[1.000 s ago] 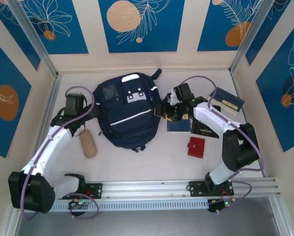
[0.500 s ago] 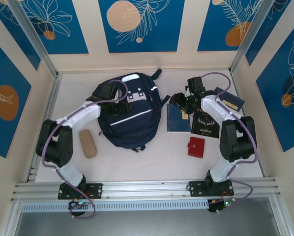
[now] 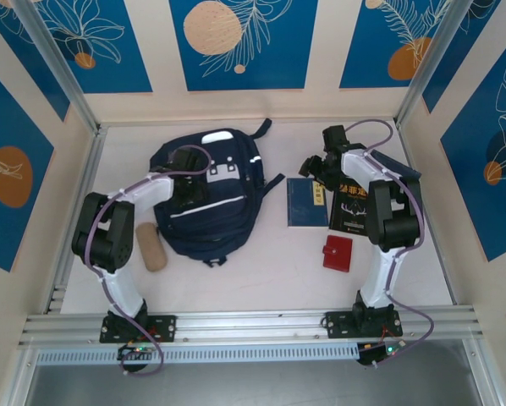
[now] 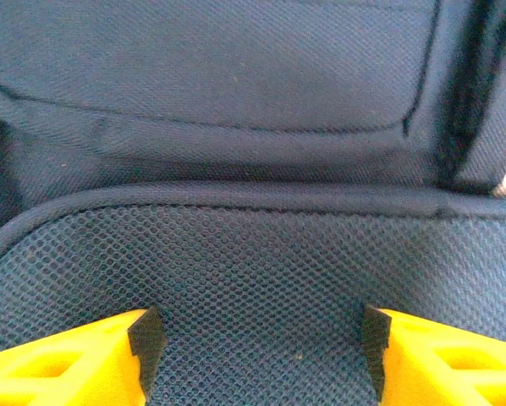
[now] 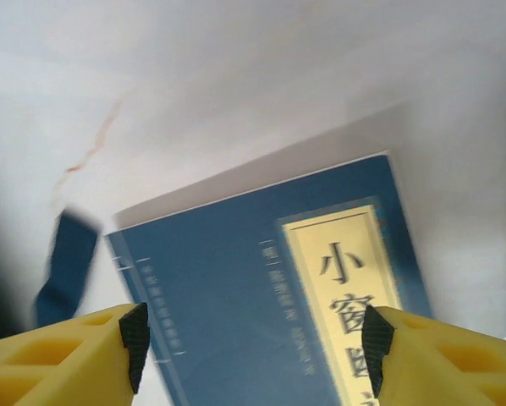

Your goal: Pack the student bag

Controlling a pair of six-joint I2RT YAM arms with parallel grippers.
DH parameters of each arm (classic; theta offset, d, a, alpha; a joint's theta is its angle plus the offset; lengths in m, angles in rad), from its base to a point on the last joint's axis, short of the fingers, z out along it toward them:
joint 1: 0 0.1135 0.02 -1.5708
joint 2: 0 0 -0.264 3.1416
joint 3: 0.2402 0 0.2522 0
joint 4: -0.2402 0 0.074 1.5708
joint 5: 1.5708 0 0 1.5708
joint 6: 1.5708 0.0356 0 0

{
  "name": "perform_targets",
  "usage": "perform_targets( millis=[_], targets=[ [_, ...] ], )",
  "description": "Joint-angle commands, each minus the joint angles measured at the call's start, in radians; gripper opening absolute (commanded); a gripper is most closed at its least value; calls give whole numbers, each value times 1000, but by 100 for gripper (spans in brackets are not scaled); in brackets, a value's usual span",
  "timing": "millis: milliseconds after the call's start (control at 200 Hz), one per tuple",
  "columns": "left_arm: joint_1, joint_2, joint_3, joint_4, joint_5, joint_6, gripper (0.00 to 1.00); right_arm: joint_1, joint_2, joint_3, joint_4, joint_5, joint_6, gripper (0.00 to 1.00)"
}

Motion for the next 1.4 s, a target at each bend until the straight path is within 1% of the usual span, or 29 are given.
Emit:
perform_targets(
  millis=[0, 140, 285, 400, 425, 495, 610, 655, 710, 755, 820, 890, 950, 1035, 1195, 1285, 1395],
  targets=[
    [26, -44, -19, -96, -55, 38, 69, -9, 22, 24, -75, 91, -50, 73],
    [25, -84, 43, -104, 60, 62, 70, -8, 53, 25, -107, 75, -81, 75],
    [7, -122, 100, -107, 148, 62, 73, 10, 66, 11, -121, 12, -116, 72],
    [-20, -138, 127, -109, 197, 50, 76, 33, 63, -15, -126, -19, -138, 64],
    [-30, -141, 132, -109, 205, 46, 81, 41, 62, -21, -127, -21, -140, 62],
    [-56, -143, 142, -110, 221, 39, 84, 65, 57, -33, -134, -25, -151, 57],
    [-107, -130, 175, -121, 240, 24, 86, 124, 34, -76, -138, -4, -160, 53],
    [-129, -121, 187, -120, 251, 21, 86, 145, 23, -102, -127, -12, -173, 49],
    [-164, -108, 201, -118, 257, 16, 84, 167, 7, -138, -104, -62, -202, 45],
    [-195, -94, 220, -131, 256, 10, 82, 178, -10, -169, -83, -100, -215, 44],
    [-246, -74, 246, -156, 251, -12, 81, 188, -35, -196, -79, -109, -234, 42],
    [-299, -62, 248, -142, 251, -46, 80, 191, -57, -207, -100, -113, -251, 41],
    [-340, -46, 243, -115, 259, -70, 78, 190, -85, -220, -102, -116, -253, 41],
    [-390, -7, 255, -101, 243, -91, 75, 180, -129, -235, -93, -144, -240, 42],
    [-477, 111, 344, -163, 169, -105, 65, 164, -163, -252, -91, -162, -196, 47],
    [-506, 169, 376, -174, 152, -109, 59, 157, -162, -267, -91, -163, -179, 48],
    [-518, 234, 402, -180, 141, -116, 54, 155, -156, -279, -84, -168, -166, 47]
  ],
)
